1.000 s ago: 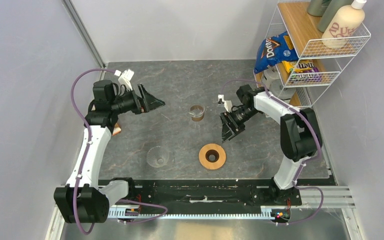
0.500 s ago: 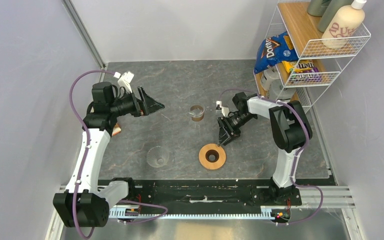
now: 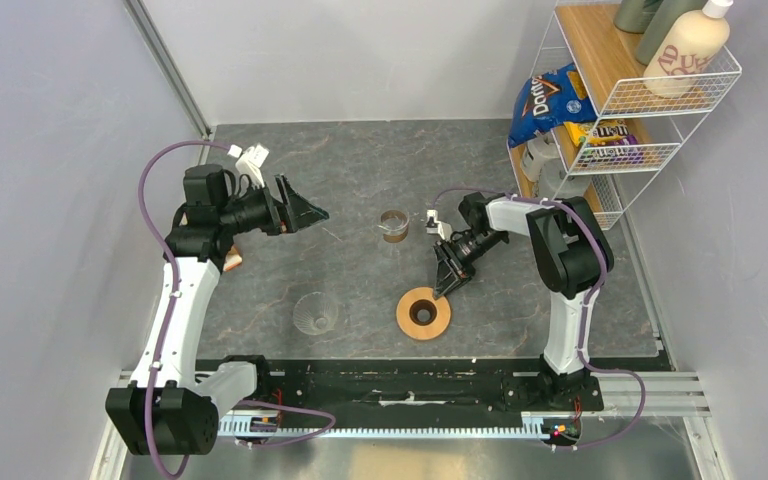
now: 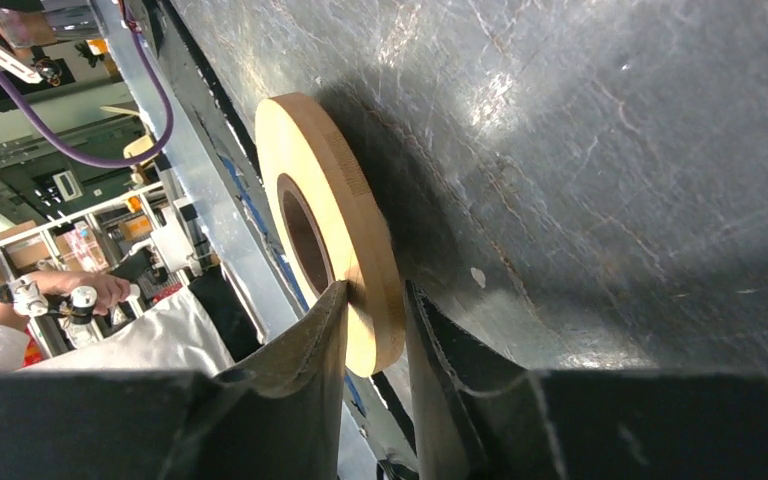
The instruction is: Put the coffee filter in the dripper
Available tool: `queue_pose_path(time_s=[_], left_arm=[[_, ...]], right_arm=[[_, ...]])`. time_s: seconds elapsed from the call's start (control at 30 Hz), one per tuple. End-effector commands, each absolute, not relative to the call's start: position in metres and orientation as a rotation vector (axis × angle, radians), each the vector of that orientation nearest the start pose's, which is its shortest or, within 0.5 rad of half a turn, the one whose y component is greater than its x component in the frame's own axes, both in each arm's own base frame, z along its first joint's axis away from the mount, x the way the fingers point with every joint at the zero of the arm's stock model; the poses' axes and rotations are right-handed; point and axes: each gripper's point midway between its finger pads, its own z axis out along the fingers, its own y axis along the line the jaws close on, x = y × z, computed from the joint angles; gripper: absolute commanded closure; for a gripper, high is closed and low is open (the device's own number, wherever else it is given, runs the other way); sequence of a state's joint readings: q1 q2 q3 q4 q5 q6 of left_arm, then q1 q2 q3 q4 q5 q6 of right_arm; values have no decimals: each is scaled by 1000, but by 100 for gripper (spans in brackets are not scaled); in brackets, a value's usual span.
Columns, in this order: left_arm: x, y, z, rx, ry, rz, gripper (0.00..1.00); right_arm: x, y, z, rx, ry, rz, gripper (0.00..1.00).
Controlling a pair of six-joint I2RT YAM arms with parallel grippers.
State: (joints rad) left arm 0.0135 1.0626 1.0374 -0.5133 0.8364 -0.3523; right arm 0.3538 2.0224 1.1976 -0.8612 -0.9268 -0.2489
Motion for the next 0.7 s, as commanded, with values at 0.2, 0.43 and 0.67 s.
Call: queue_pose_path(time_s=[0.2,0.43,0.67], left_arm=[[274,-135,290,207,2021,-1036,11],[274,-135,287,216,2028,-1033,11],[275,-135,289,240,2026,-1024,12]], right_arm=[[199,225,75,-888,2702,1611,85],[197,232,122,-858,2590,1654,100],[223,255,195,-795,2386,1725,100]])
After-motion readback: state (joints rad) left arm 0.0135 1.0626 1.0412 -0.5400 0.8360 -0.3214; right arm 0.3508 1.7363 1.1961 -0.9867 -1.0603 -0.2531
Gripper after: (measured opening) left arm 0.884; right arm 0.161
